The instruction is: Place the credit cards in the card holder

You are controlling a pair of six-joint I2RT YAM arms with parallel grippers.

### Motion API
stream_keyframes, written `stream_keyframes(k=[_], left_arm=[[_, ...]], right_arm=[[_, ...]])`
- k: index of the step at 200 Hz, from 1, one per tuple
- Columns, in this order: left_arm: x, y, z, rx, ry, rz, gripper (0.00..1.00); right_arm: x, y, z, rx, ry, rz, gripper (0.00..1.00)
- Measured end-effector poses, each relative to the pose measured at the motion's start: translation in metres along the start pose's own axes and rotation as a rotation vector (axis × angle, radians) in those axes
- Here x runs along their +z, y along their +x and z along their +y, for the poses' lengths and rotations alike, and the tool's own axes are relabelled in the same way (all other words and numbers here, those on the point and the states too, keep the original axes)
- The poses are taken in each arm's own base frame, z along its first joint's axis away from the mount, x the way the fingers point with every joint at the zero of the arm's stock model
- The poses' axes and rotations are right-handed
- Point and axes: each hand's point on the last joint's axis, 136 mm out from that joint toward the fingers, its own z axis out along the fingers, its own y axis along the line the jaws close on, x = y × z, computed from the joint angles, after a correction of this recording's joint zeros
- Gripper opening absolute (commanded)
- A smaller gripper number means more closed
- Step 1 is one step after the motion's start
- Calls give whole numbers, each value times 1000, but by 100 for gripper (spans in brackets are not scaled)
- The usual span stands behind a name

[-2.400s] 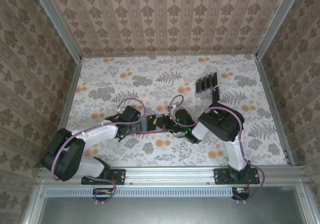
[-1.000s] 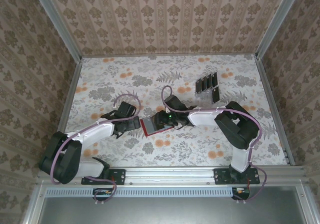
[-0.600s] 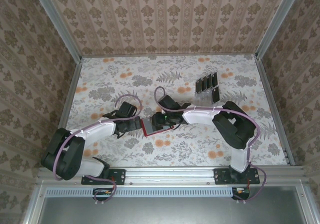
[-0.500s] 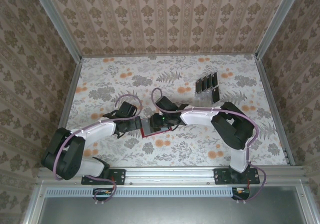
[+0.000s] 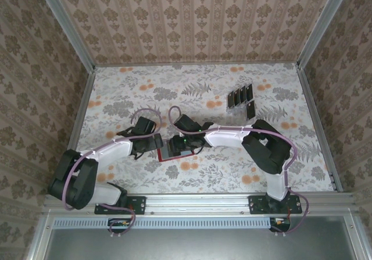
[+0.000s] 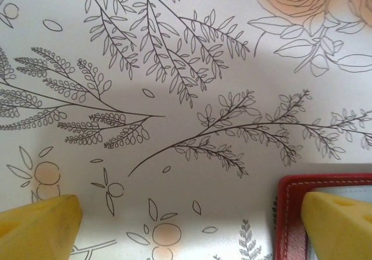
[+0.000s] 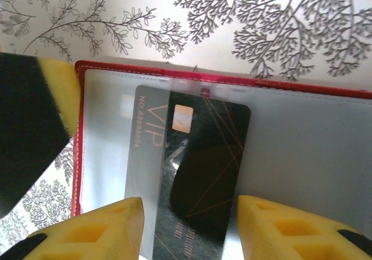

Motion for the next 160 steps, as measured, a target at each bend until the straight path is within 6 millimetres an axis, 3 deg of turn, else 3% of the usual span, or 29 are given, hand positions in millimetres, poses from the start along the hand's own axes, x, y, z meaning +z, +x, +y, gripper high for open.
stream_keyframes(k=[48,88,160], left_arm=[[-18,-2,1,-22,49,-50,100],[-13,13,10,-29,29,-18,100],[-6,23,14,-35,13,13,100]], right_arm=[[-16,-12,-2,4,13,-44,39],[-17,-17,-4,23,10,-57,33],[-6,-20,-7,67,3,-64,34]])
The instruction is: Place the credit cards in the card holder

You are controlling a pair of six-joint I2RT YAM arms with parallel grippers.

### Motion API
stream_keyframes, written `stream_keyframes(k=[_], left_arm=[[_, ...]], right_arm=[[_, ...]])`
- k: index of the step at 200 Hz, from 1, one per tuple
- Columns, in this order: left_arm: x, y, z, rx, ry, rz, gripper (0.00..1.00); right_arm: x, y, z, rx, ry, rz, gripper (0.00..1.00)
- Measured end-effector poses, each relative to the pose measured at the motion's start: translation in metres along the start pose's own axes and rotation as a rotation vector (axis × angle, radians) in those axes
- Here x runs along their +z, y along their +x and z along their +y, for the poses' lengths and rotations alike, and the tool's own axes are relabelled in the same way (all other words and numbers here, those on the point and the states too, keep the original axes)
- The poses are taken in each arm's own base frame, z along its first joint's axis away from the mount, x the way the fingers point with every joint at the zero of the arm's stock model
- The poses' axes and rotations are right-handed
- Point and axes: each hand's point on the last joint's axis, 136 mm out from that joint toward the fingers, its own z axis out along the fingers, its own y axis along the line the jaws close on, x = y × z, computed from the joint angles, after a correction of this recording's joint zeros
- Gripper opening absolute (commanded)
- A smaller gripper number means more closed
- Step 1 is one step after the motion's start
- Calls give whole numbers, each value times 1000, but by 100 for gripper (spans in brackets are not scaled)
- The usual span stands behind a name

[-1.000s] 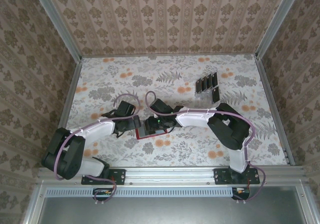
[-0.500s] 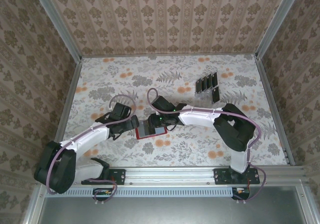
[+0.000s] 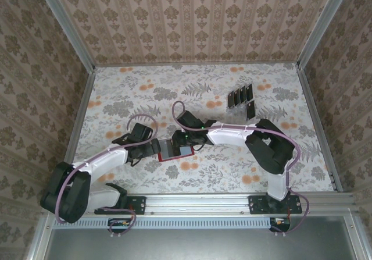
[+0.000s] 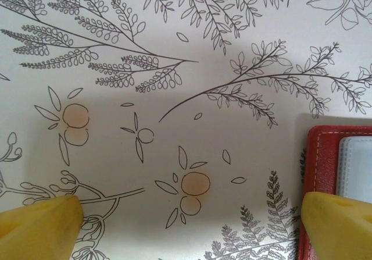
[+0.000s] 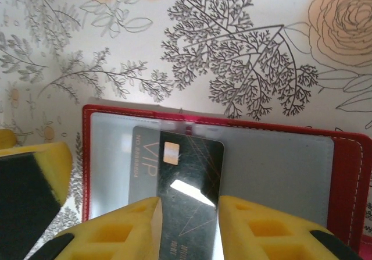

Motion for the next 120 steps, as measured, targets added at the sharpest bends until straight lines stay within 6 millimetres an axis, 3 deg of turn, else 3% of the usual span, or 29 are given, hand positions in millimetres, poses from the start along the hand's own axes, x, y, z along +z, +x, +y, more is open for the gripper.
stream_keyframes(k=[38,120], left_arm=[[1,0,1,6,-11,-4,100],[4,0,2,14,-26,-6,100]], right_arm=[[10,7,-8,17,20,24,33],[15,5,2,48,-34,22,13]])
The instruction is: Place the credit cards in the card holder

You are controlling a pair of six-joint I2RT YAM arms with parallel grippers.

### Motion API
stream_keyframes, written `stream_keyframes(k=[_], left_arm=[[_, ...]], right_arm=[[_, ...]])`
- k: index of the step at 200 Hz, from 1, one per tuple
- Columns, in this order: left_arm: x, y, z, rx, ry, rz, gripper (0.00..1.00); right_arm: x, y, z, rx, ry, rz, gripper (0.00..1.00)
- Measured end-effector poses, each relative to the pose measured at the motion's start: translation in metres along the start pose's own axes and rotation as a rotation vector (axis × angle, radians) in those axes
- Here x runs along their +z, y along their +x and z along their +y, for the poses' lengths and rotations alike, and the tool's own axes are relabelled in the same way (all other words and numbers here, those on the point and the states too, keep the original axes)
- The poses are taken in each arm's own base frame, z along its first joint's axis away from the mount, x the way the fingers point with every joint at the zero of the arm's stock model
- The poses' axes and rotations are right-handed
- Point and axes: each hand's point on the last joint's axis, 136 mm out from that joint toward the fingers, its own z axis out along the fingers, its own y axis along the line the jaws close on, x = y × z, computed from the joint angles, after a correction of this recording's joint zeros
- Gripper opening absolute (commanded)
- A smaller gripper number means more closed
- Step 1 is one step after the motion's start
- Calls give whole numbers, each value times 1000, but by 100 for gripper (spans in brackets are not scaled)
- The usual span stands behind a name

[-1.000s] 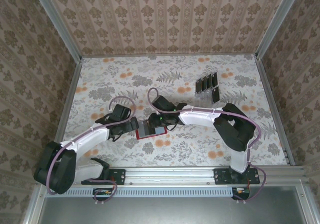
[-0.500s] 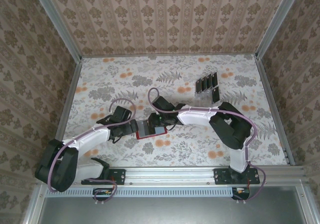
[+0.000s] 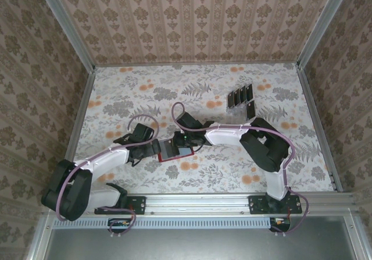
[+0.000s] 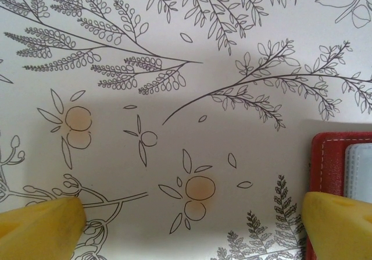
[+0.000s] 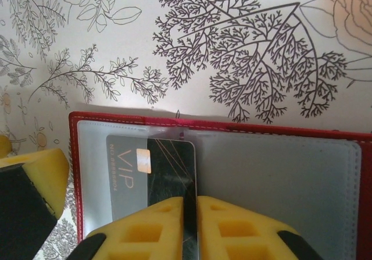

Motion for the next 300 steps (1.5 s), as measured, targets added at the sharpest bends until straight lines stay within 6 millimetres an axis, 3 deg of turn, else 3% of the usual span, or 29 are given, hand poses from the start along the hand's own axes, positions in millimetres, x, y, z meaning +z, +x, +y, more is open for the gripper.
stream_keyframes(k=[135,196,237,300], left_arm=[[1,0,1,6,-10,-3,100],[-8,-1,-1,2,16,-14,100],[-19,-4,-1,-4,34,-36,100],[-10,10,7,6,3,13,100]], right_arm=[[11,17,21,5,-68,39,10],[3,17,23,-6,-73,34,24],[-6,19,18,-6,-63,25,26],[-3,24,12,-3,-50,37,30]])
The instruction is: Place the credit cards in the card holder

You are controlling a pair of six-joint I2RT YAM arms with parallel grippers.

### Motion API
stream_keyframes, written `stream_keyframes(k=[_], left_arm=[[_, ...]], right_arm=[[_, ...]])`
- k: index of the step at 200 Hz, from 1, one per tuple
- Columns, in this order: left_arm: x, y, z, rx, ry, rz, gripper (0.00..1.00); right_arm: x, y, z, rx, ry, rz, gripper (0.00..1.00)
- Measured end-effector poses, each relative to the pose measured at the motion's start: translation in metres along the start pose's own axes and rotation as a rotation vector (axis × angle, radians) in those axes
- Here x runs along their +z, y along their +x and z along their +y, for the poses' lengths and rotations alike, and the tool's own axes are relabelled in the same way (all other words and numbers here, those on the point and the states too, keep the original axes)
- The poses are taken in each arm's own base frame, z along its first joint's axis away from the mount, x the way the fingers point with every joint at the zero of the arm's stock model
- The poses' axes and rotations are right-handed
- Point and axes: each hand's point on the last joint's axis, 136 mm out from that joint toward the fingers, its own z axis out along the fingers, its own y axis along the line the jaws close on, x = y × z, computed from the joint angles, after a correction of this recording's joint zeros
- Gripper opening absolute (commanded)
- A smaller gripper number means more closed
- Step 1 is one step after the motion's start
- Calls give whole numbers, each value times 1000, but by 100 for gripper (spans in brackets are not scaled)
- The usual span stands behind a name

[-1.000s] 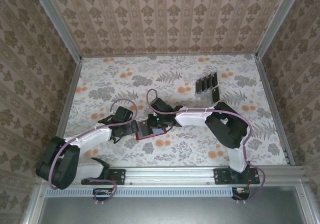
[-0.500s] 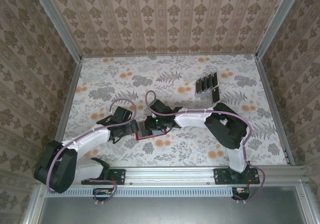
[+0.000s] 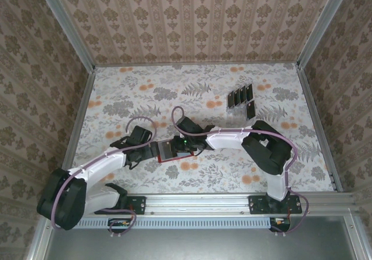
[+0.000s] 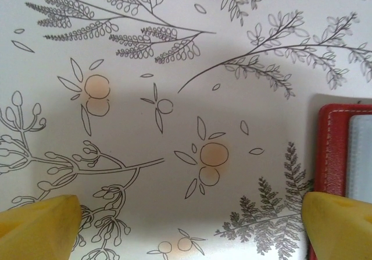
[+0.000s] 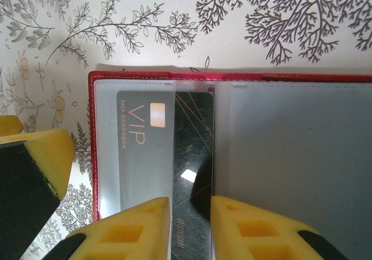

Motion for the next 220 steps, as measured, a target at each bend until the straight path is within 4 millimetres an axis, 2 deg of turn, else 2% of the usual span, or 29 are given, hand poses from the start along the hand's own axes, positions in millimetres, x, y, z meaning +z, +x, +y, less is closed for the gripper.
stream_keyframes(k=[44,87,134,220], left_arm=[[4,1,2,4,-17,7,100],[5,2,2,12,-30,2,100],[6,2,2,12,-37,-2,100],[6,2,2,9,-42,-8,100]], right_arm=[[4,2,-3,2,8,7,30],[7,2,-3,4,7,10,20],[9,2,-1,8,2,12,14],[11,4,10,0,-32,20,12]])
